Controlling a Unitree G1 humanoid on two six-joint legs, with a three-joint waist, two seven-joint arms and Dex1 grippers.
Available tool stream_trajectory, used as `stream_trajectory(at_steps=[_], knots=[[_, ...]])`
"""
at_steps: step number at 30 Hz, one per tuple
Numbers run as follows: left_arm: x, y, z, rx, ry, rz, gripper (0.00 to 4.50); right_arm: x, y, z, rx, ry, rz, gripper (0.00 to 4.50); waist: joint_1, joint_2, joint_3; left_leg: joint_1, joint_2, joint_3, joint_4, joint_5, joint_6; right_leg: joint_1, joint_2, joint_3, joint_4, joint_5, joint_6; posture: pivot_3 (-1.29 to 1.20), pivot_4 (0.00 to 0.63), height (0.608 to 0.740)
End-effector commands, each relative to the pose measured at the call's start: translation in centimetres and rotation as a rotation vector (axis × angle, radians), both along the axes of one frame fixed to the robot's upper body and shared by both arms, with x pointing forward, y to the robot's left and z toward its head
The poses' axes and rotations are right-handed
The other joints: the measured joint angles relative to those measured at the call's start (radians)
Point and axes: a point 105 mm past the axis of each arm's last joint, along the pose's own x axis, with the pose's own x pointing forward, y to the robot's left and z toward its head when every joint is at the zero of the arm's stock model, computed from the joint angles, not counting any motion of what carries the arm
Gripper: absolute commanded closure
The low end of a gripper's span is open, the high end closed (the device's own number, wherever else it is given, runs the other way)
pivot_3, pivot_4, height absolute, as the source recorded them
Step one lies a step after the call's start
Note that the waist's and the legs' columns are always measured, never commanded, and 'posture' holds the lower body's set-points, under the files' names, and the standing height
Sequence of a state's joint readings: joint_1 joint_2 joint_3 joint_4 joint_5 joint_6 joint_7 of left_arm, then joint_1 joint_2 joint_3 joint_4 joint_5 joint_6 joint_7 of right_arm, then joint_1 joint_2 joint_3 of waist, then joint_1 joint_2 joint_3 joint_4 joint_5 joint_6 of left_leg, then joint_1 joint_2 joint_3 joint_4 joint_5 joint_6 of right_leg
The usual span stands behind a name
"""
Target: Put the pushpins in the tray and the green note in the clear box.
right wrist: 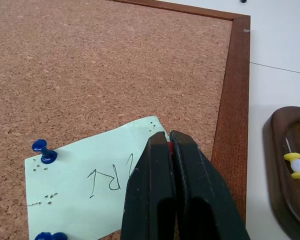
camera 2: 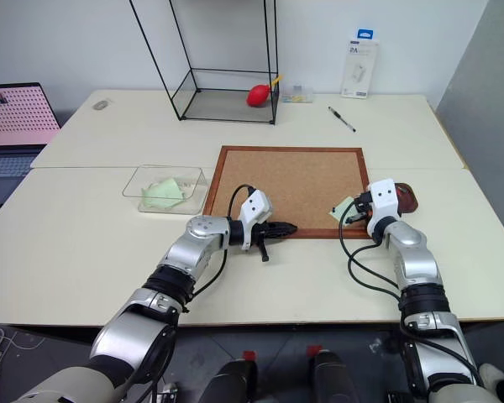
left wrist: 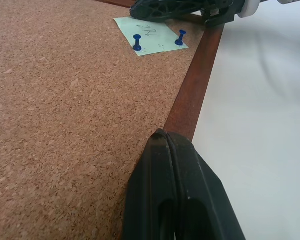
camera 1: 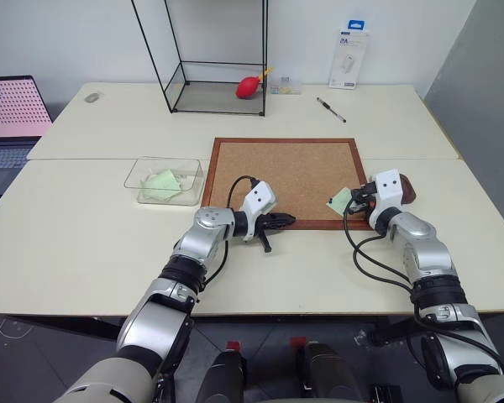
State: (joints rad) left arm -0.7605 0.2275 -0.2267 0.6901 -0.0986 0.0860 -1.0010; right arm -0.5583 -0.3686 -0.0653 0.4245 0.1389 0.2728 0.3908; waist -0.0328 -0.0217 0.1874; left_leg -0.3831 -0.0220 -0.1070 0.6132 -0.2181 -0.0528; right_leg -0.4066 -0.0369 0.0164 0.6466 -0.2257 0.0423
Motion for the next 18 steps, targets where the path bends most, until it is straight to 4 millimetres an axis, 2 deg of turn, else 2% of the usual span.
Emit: stream_trajectory(at_steps=[1,11,18], knots=[[-0.3,0.0,-0.5,0.027,0.015,-0.011,4.5,-0.1,0.2,3.4,0.036,-0.118,0.006,4.49,0.0,0.0,0.0,0.0,0.0,0.0,0.0,0.0,0.0,0.0,0.0,0.0,0.0,0.0,0.0,0.0,0.15,0.74],[-0.3,-0.2,-0.7,0.03,0.018,-0.012,4.5,-0.5,0.0,4.1,0.041,-0.132,-0.005,4.49,0.0,0.0,0.0,0.0,0.0,0.0,0.0,0.0,0.0,0.0,0.0,0.0,0.0,0.0,0.0,0.0,0.15,0.74],[-0.4,-0.2,-0.7,0.034,0.015,-0.016,4.5,-0.3,-2.4,5.1,-0.005,-0.173,-0.102,4.49,0.0,0.0,0.0,0.0,0.0,0.0,0.0,0.0,0.0,0.0,0.0,0.0,0.0,0.0,0.0,0.0,0.15,0.74]])
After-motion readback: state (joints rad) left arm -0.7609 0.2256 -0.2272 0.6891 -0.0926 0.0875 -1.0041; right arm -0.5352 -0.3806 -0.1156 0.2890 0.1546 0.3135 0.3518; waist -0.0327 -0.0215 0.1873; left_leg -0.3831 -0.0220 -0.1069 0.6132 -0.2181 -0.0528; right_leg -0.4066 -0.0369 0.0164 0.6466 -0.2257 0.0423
